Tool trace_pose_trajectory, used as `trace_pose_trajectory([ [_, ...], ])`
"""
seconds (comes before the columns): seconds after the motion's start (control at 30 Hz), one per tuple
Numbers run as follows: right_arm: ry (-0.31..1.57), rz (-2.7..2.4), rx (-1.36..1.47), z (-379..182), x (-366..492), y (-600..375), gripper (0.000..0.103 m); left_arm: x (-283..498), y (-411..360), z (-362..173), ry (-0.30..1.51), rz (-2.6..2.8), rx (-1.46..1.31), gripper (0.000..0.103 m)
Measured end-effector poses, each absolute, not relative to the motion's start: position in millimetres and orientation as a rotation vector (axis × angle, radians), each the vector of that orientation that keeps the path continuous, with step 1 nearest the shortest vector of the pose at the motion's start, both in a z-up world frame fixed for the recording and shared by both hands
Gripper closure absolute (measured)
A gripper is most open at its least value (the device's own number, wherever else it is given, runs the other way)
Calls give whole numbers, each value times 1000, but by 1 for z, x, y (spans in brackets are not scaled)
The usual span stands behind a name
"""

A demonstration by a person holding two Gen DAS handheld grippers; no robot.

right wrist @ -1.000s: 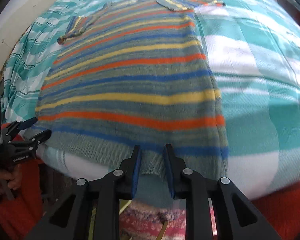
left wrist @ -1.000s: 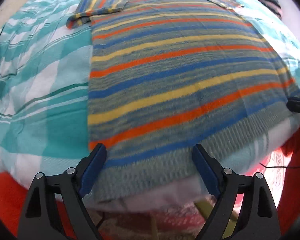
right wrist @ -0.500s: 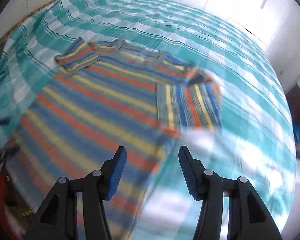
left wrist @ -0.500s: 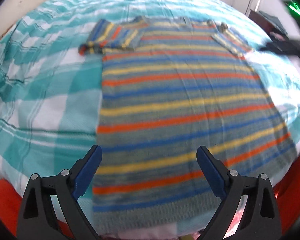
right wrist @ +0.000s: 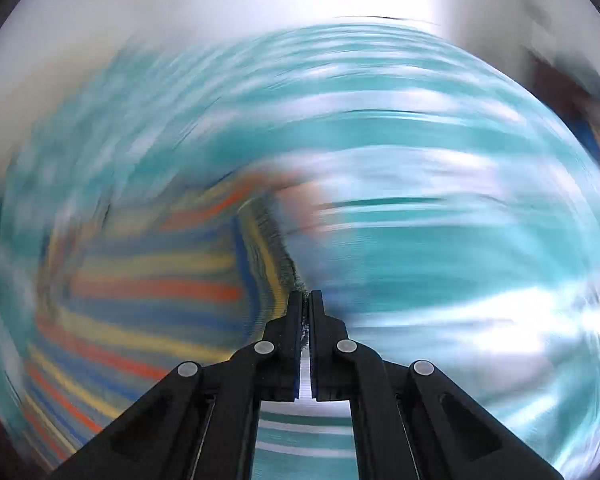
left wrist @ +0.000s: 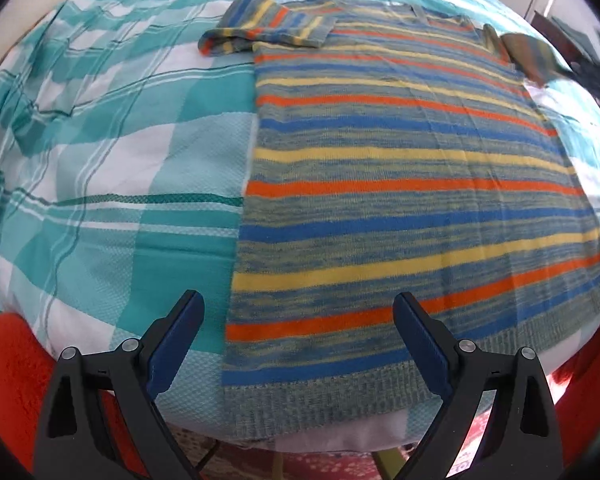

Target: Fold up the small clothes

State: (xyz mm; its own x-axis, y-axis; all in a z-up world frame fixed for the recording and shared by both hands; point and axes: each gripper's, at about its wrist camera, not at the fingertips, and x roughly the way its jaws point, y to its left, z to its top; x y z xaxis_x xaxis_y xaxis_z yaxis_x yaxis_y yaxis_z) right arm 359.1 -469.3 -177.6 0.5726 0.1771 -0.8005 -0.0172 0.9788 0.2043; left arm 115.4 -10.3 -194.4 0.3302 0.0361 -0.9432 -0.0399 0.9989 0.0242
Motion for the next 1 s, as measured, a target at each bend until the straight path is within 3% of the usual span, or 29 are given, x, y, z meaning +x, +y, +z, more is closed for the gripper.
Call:
trace_pose_trajectory([
  [0.13, 999, -51, 369, -197, 346, -590, 100, 117, -24, -201, 1273, 17, -2, 7],
  [0.3, 993, 17, 638, -227, 332, -632, 97, 114, -46, -195, 1264, -18, 59, 7],
  [0.37, 985, 35, 754, -237, 327, -636, 81, 112, -51, -194, 1259, -23, 86, 7],
  [0.4, 980, 39, 815, -243, 323, -637, 58, 112, -53, -194, 1259, -24, 94, 7],
  [0.43, 958, 52, 872, -247, 319, -641, 50, 111, -55, -194, 1262, -26, 96, 7],
  [0.47, 935, 59, 913, -250, 316, -642, 50, 111, -56, -195, 1268, -27, 95, 7],
  [0.6, 950, 59, 950, -260, 330, -644, 51, 113, -57, -203, 1299, -28, 80, 7],
  [0.67, 958, 65, 982, -263, 342, -645, 61, 114, -56, -207, 1322, -19, 65, 7],
  [0.7, 974, 69, 990, -264, 349, -645, 97, 115, -56, -208, 1327, -16, 57, 7],
  [0.87, 981, -138, 628, -235, 365, -647, 100, 117, -50, -204, 1307, 12, 73, 7],
  [1.0, 1028, -178, 546, -245, 369, -637, 100, 118, -49, -211, 1326, 13, 61, 7],
])
